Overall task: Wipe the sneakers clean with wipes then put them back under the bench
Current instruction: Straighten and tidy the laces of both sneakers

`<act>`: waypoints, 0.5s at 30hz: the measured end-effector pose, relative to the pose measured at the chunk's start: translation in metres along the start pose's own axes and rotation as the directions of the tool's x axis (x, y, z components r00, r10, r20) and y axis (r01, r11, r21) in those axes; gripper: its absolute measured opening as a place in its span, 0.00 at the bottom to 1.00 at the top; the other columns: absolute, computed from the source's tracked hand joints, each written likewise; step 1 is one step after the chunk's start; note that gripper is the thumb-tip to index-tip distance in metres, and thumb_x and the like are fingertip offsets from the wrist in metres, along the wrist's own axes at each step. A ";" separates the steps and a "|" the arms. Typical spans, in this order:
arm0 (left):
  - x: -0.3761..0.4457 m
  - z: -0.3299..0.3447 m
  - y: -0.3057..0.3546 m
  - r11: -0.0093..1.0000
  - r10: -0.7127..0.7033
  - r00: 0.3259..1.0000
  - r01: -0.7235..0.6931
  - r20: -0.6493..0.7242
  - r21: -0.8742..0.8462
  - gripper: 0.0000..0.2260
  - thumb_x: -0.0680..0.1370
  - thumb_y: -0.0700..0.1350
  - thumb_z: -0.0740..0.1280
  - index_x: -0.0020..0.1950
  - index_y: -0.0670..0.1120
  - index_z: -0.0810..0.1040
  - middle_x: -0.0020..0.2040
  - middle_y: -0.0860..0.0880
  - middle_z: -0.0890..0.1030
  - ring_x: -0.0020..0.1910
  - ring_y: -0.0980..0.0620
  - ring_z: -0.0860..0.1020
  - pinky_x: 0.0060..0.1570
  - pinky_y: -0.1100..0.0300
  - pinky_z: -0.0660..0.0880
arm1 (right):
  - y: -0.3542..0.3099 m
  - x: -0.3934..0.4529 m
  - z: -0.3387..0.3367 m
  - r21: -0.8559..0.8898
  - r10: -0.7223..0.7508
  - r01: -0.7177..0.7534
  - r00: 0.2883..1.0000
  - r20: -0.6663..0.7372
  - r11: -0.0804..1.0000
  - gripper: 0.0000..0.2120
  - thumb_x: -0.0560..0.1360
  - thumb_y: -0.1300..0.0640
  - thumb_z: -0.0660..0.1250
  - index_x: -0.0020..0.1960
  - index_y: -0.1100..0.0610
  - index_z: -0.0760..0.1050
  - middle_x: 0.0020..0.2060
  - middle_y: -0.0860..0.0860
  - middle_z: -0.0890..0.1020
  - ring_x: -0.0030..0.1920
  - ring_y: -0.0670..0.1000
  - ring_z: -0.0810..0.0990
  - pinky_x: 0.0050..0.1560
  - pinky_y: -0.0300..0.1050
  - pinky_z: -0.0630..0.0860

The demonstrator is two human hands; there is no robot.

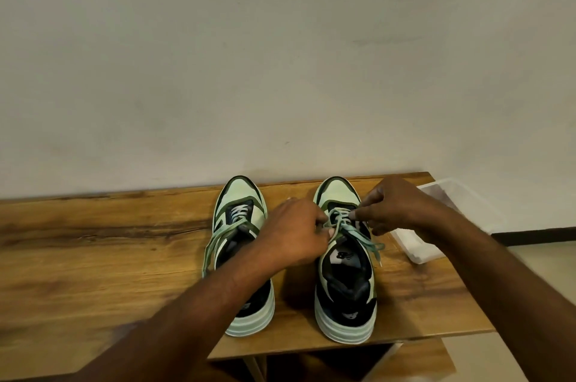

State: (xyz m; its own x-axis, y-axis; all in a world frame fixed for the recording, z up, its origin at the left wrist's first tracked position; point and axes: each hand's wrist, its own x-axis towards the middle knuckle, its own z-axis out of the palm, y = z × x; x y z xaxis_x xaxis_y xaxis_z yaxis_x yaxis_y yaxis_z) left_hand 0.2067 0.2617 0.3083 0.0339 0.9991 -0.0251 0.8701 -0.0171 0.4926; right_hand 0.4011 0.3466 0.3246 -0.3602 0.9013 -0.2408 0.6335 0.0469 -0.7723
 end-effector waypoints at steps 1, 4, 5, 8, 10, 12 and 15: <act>0.001 0.001 0.000 1.000 0.011 1.000 -0.010 0.029 -0.011 0.13 0.80 0.51 0.71 0.62 0.49 0.86 0.59 0.47 0.86 0.64 0.47 0.80 0.69 0.48 0.74 | 0.000 0.000 -0.001 0.003 0.005 -0.005 1.000 0.001 1.000 0.12 0.69 0.51 0.82 0.40 0.59 0.88 0.34 0.55 0.87 0.38 0.53 0.86 0.42 0.47 0.86; 0.003 0.002 0.001 0.998 0.053 0.991 -0.050 0.122 -0.034 0.17 0.82 0.52 0.68 0.70 0.50 0.81 0.64 0.46 0.83 0.69 0.44 0.75 0.67 0.47 0.75 | 0.001 0.001 -0.002 -0.020 0.013 -0.013 1.000 -0.006 1.000 0.18 0.66 0.45 0.83 0.40 0.61 0.87 0.37 0.58 0.87 0.41 0.54 0.87 0.43 0.47 0.86; 0.002 0.002 0.003 0.998 0.054 0.988 -0.050 0.147 -0.033 0.19 0.82 0.51 0.68 0.73 0.50 0.78 0.66 0.45 0.82 0.71 0.44 0.74 0.69 0.47 0.73 | 0.002 0.003 -0.002 -0.033 0.014 -0.014 1.000 -0.016 0.999 0.19 0.65 0.45 0.83 0.39 0.62 0.87 0.38 0.59 0.87 0.43 0.56 0.87 0.44 0.50 0.86; 0.001 0.006 0.008 0.996 0.084 0.985 -0.086 0.152 0.008 0.21 0.83 0.51 0.66 0.74 0.46 0.75 0.63 0.43 0.82 0.68 0.43 0.76 0.67 0.46 0.75 | 0.005 0.008 -0.003 -0.080 0.023 -0.027 0.999 -0.047 0.996 0.16 0.66 0.47 0.83 0.38 0.61 0.87 0.37 0.58 0.87 0.43 0.57 0.88 0.47 0.56 0.86; -0.001 0.008 0.011 0.994 0.094 0.985 -0.101 0.148 0.039 0.19 0.83 0.51 0.65 0.73 0.45 0.76 0.62 0.44 0.81 0.66 0.44 0.76 0.65 0.45 0.76 | 0.004 0.010 -0.001 -0.112 0.030 -0.037 0.997 -0.067 0.993 0.14 0.67 0.49 0.83 0.38 0.60 0.87 0.35 0.56 0.87 0.41 0.55 0.88 0.48 0.57 0.86; -0.003 0.010 0.014 0.993 0.093 0.984 -0.103 0.155 0.062 0.18 0.84 0.52 0.63 0.71 0.44 0.76 0.62 0.43 0.80 0.66 0.44 0.74 0.65 0.46 0.74 | 0.001 0.012 0.001 -0.174 0.028 -0.043 0.995 -0.091 0.984 0.13 0.68 0.50 0.82 0.38 0.59 0.87 0.33 0.54 0.86 0.40 0.54 0.87 0.49 0.57 0.85; -0.005 0.010 0.019 0.991 0.092 0.986 -0.103 0.138 0.080 0.16 0.85 0.53 0.63 0.66 0.44 0.77 0.59 0.42 0.80 0.65 0.42 0.74 0.63 0.47 0.75 | -0.004 0.015 0.005 -0.246 0.022 -0.052 0.992 -0.123 0.968 0.12 0.69 0.50 0.81 0.39 0.59 0.87 0.35 0.54 0.86 0.41 0.55 0.86 0.49 0.59 0.85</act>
State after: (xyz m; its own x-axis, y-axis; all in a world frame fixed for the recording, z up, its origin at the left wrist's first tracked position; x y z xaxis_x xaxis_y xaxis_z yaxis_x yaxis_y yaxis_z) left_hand 0.2276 0.2555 0.3090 0.1811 0.9784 -0.0999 0.8987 -0.1233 0.4209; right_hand 0.3903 0.3577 0.3209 -0.2589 0.9483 -0.1838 0.8004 0.1041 -0.5903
